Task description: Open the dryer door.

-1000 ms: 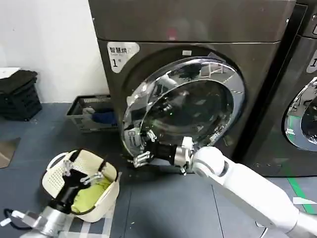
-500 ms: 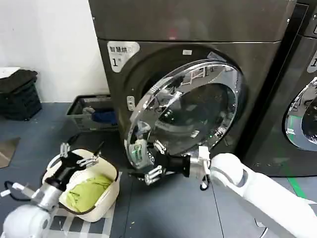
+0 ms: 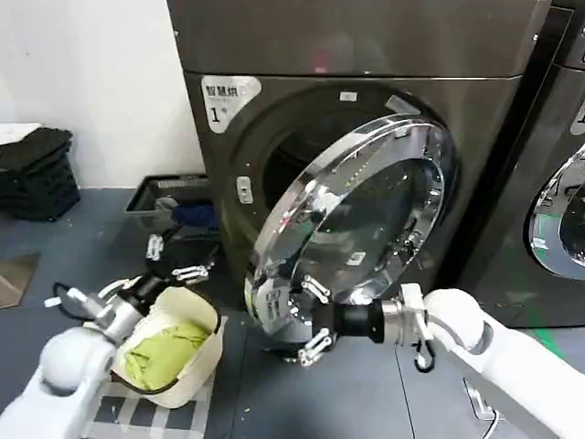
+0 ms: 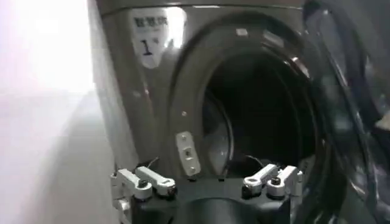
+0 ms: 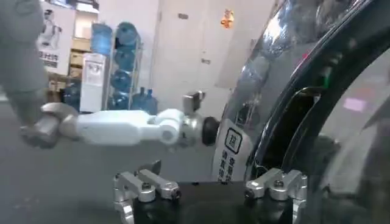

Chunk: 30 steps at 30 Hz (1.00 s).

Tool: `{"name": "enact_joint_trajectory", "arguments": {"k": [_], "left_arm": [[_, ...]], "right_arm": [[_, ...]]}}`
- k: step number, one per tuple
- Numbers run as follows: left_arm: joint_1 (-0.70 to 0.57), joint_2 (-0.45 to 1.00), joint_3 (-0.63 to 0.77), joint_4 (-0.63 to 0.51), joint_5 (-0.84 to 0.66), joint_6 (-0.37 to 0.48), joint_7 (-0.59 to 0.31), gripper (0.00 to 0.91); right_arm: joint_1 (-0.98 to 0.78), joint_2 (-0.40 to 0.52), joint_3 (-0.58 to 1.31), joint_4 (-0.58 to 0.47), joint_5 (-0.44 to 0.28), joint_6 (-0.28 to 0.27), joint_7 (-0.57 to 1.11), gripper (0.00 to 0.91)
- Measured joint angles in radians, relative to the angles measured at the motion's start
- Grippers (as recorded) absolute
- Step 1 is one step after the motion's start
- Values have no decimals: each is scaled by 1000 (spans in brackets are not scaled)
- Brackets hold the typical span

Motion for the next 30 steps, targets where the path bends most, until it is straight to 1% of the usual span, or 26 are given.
{"name": "enact_joint_trajectory", "arguments": {"k": [4,12,17,24,30], "left_arm": [[-70,13,86,26,3,-1,12,907],[-190,15,237,58,-1,-18,47,907],[-252,5,327,67,4,-30,65,907],[-306,-26,425,80,17,-42,69,907],[-334,-63,498,80,29,-46,65,907]], "right_arm": [[-60,-21,65,9,5,5,-69,907],[-231,-71,257,40,8,12,-85,907],[-374,-98,398,57,5,36,-89,907],[-569,-85,594,55,-5,78,-29,907],[-764,-40,796,67,-21,114,-12,907]]}}
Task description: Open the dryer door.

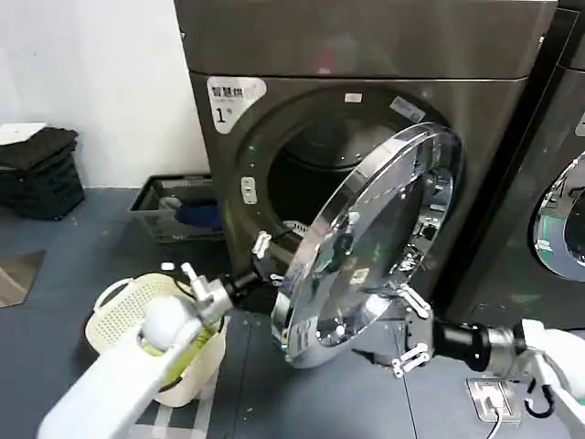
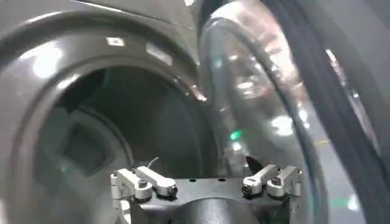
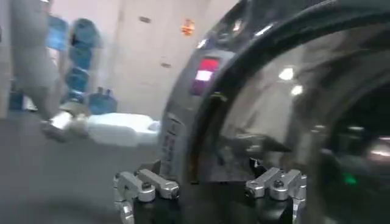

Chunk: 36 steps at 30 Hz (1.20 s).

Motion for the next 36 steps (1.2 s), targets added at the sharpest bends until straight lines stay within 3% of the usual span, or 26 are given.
{"name": "enact_joint_trajectory", "arguments": {"k": [10,16,27,36], "left_arm": [[-43,-60,91,18,22,-13,-12,907],[-70,-102,129,40,30,-21,-21,907],[-110,-155,195,70,40,-35,-33,907],[-144,-198,251,100,45,-37,-44,907]], "right_arm": [[-335,157,332,62,-18,114,159,907],[-486,280,479,102,-105,139,320,907],[-630,516,658,114,-276,122,638,907],[-660,685,760,113,-418,2,930,907]]}}
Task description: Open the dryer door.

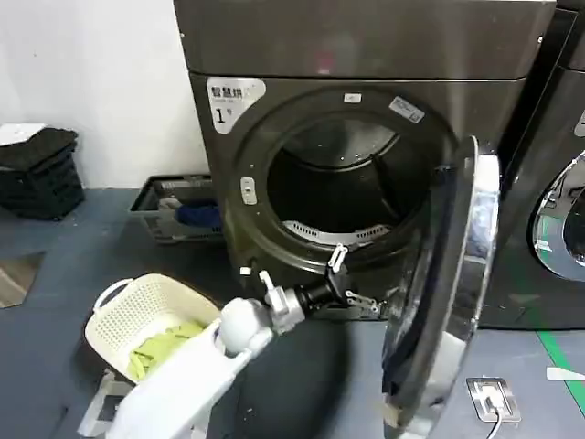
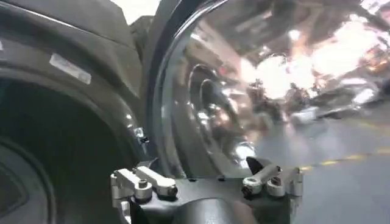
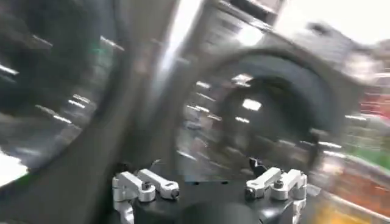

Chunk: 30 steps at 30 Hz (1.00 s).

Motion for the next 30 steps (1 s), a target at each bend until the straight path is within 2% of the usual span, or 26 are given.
{"name": "enact_joint_trajectory", "arguments": {"k": [4,8,19,24,30], "left_arm": [[-19,-28,26,20,4,0,-7,907],[-39,-55,51,47,5,-2,-16,907],[-105,-152,113,148,21,-14,-32,907],[-139,-198,141,207,25,-22,-33,907],[-179,-253,168,280,27,-23,-41,907]], "right_arm": [[0,63,37,1,-20,-76,99,907],[8,122,69,-14,-29,-108,150,907],[51,248,153,-69,-59,-119,245,907],[66,288,195,-106,-95,-119,293,907],[87,290,240,-123,-110,-154,334,907]]}}
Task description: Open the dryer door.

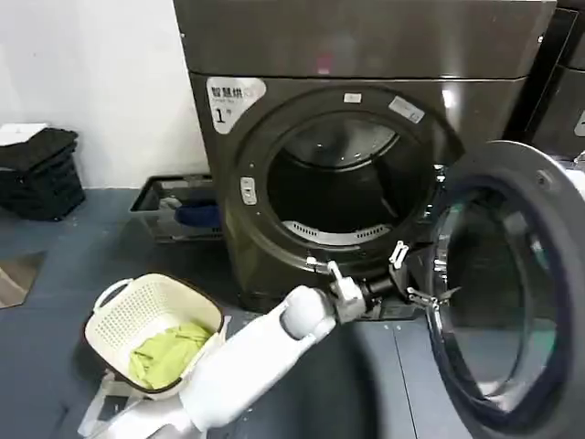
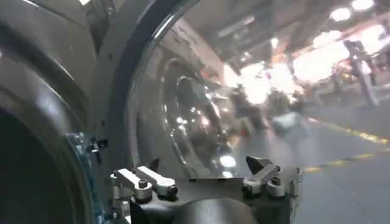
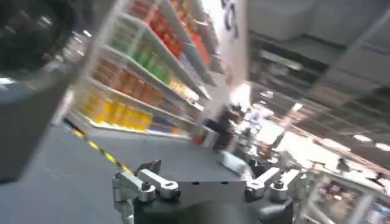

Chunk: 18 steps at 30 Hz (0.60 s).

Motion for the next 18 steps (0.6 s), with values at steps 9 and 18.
{"name": "enact_joint_trajectory", "arguments": {"k": [9,18], "left_arm": [[-51,-95,16,103,17,4,-19,907],[-78,-175,18,203,35,0,-19,907]], "right_arm": [[17,0,20,10,-3,4,13,907],[13,0,35,-5,-3,1,51,907]]}}
